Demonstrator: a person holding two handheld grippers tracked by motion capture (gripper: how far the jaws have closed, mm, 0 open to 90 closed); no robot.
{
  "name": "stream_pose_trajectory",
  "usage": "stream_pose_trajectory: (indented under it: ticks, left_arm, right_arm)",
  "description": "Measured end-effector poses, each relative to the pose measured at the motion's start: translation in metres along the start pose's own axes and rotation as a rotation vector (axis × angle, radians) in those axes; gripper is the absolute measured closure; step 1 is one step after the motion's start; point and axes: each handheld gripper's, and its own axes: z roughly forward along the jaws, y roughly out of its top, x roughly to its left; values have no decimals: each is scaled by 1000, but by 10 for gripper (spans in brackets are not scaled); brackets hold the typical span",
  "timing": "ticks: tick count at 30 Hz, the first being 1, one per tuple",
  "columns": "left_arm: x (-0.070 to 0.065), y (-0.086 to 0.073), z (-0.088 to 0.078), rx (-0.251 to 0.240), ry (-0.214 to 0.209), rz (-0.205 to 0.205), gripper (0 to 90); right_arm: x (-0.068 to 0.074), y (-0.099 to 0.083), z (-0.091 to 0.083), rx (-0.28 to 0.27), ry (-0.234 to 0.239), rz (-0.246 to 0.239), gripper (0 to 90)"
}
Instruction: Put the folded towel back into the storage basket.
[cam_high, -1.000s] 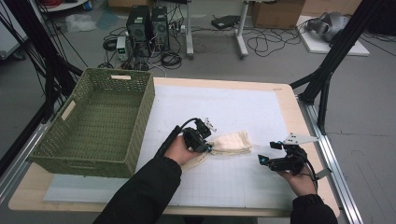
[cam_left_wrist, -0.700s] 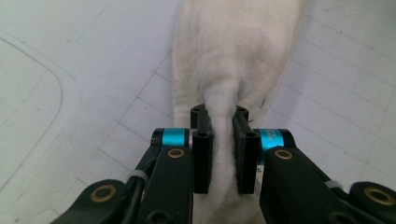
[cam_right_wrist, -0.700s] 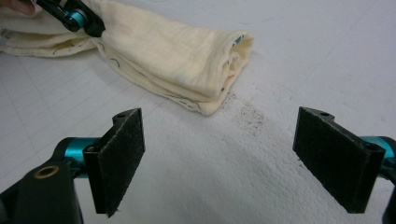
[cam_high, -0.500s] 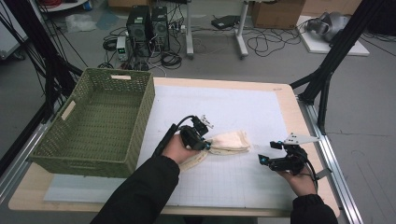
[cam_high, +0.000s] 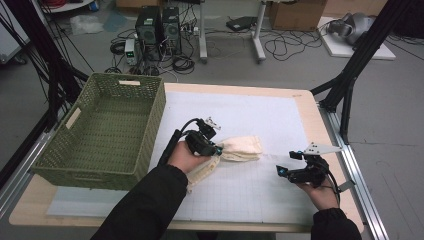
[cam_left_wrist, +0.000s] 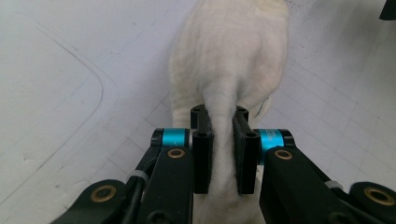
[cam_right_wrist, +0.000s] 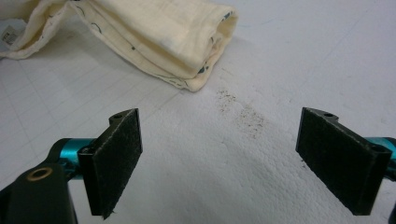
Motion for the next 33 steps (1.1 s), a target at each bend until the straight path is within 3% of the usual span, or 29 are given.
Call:
stream_pose_trajectory:
  ticks: [9,21,33]
  left_arm:
    - [-2,0,6,29,7,18,808]
    - [3,1,-7,-34,-9,-41,809]
    - [11,0,-37,-105,-12,-118,809]
  right_arm:
    - [-1,0,0,-6,0,-6,138]
    - [0,0,0,-8,2,-4,138]
    - [0,0,3,-5,17,4,123]
